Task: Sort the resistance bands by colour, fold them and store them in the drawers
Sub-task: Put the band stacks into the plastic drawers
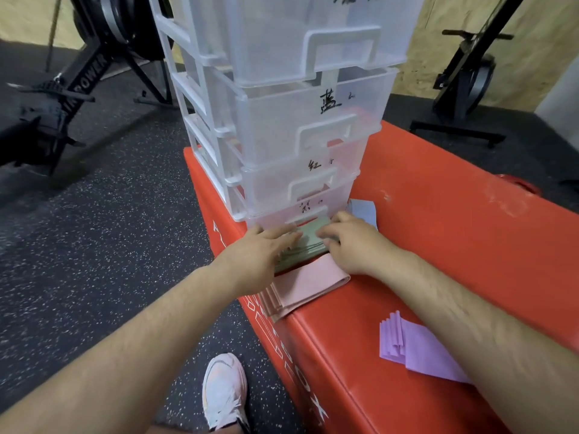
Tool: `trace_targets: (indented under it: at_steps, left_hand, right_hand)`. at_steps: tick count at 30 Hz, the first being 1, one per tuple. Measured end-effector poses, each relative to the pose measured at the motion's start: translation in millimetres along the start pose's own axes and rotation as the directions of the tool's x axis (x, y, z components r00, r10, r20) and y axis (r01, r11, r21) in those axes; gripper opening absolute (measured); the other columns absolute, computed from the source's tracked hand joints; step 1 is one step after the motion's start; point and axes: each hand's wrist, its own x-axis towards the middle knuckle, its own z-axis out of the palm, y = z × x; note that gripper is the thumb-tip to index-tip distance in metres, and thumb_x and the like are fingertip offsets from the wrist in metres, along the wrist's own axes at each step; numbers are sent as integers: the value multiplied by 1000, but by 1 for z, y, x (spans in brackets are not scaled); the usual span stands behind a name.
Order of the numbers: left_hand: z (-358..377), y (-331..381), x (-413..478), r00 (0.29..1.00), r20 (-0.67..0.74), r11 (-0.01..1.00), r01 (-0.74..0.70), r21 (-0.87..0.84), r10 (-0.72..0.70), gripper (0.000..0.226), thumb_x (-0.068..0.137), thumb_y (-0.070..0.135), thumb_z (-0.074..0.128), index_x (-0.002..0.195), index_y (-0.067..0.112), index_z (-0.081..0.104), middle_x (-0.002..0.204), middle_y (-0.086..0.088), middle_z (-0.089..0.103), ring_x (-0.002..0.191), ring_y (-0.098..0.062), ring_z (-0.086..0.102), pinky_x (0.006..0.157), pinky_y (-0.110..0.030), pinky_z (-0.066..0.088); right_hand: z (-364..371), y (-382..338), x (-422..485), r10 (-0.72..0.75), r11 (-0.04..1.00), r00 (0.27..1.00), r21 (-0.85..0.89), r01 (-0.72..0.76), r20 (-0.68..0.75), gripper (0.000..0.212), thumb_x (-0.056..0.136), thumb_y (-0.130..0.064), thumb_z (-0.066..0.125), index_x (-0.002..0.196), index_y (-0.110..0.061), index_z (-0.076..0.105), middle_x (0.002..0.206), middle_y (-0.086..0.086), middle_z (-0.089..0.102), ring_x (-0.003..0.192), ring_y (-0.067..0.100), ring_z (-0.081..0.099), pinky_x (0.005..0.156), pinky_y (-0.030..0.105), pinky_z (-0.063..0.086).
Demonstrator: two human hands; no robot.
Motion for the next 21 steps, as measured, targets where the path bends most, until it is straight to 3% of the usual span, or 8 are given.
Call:
trace_targets:
  at_steps: [2,7,10,13,18,21]
  left_hand:
    - [-1,5,0,998,57,999,25,30,-27,84,81,-1,39,154,37,25,158,24,22,97,-20,33,91,-33,46]
    - [2,-4,-3,999,-27,1000,16,-19,-17,53,88,9,54,139,25,54,139,14,49,109,-24,44,102,-35,42]
    - [1,-7,-8,999,-39,996,31,-83,-35,44,91,13,58,133,26,59,133,14,52,114,-22,48,105,-33,40]
    - [0,-8,-9,997,-35,990,64,-122,-69,41,89,13,60,127,27,62,127,15,53,110,-22,51,103,-33,41]
    - [-4,-8,-11,992,21,973,128,-192,-126,45,80,16,54,123,29,62,125,18,50,114,-21,47,100,-35,45]
    - [-3,-9,-11,988,22,960,151,-237,-150,38,83,23,55,119,29,64,124,19,50,117,-19,45,96,-34,48]
  right_hand:
    - [3,-3,1,-7,1000,1000,7,7,17,33,101,-29,46,127,-37,64,126,-2,50,119,28,51,103,41,43]
    - [-3,1,14,34,982,993,187,-13,-110,33,100,-26,43,129,-25,60,126,5,53,116,25,55,101,45,47]
    - [-9,1,21,83,988,994,138,-73,-67,36,98,-33,47,129,-19,56,127,6,60,114,26,58,93,45,54]
    - [-9,-4,27,99,985,995,136,-102,32,37,90,-40,62,117,-14,58,109,3,66,95,22,64,80,40,57]
    - [-8,-9,31,168,932,983,315,-182,70,33,68,-35,75,93,-16,67,85,0,72,76,19,70,68,43,62]
    - [-7,-12,29,205,891,976,397,-219,80,20,65,-29,76,75,-17,63,68,-4,64,58,14,61,48,29,48]
